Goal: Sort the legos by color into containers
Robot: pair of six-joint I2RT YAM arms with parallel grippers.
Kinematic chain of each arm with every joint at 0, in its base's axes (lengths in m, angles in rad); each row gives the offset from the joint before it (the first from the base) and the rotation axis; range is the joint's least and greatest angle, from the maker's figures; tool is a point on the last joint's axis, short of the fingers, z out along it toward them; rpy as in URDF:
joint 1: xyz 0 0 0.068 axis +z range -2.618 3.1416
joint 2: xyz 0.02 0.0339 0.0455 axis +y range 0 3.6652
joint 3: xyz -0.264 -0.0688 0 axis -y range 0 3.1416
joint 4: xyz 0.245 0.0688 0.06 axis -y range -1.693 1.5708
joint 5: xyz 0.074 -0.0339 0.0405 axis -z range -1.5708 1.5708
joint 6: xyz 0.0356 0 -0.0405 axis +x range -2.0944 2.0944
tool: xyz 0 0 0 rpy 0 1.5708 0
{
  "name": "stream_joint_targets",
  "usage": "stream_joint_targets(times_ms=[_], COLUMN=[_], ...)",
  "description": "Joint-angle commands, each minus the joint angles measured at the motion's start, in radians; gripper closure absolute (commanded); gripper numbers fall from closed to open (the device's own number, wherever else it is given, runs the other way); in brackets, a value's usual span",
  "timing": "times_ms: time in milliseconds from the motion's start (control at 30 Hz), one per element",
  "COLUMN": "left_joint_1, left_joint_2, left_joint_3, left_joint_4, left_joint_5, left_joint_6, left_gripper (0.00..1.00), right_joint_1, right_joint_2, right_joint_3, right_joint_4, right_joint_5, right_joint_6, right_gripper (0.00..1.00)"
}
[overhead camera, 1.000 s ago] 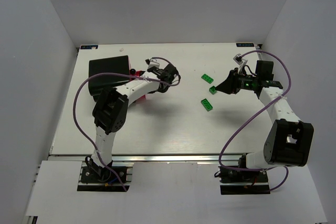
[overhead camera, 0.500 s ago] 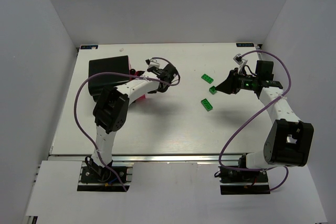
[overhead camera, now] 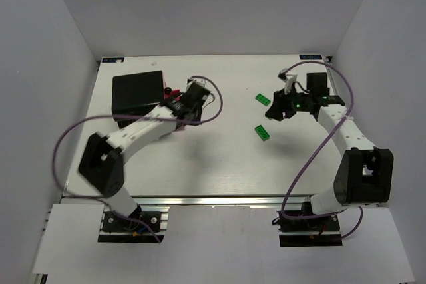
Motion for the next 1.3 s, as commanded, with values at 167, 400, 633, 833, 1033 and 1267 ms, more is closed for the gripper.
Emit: stream_joint_targets(times_ms=[167, 400, 633, 833, 1033, 1267], left_joint_1=[0.012, 0.012, 0.002, 0.002, 0.002, 0.002], left_joint_2=[-0.554, -0.817, -0.960, -1.021, -1.050, -1.139], left_joint_3=[-0.331, -0.516, -0.537, -0.546, -0.553, -0.592], left_joint_4=[0.315, 0.337, 0.323, 0.324, 0.335, 0.373], left_joint_5=[0.399, 0.209, 0.069, 0.032, 0.019, -0.032], left_joint_6=[0.179, 0.223, 0.220, 0.215, 0.214, 0.212], left_gripper=[0.15, 0.08, 0.07, 0.07, 0.06, 0.06], right_joint_1=[0.174, 0.241, 0.283, 0.310, 0.367, 0.484], right_joint_2=[0.194, 0.303, 0.355, 0.380, 0.352, 0.508], right_joint_3=[0.079, 0.092, 0.078, 0.072, 0.108, 0.510], right_joint_4=[-0.068, -0.085, -0.077, -0.065, -0.054, -0.180], right_joint_5=[0.462, 0.559, 0.595, 0.645, 0.582, 0.209], right_joint_6=[-0.062, -0.060, -0.062, -0.063, -0.117, -0.019], right_gripper=[0.27, 0.11, 0.32, 0.82, 0.97, 0.99])
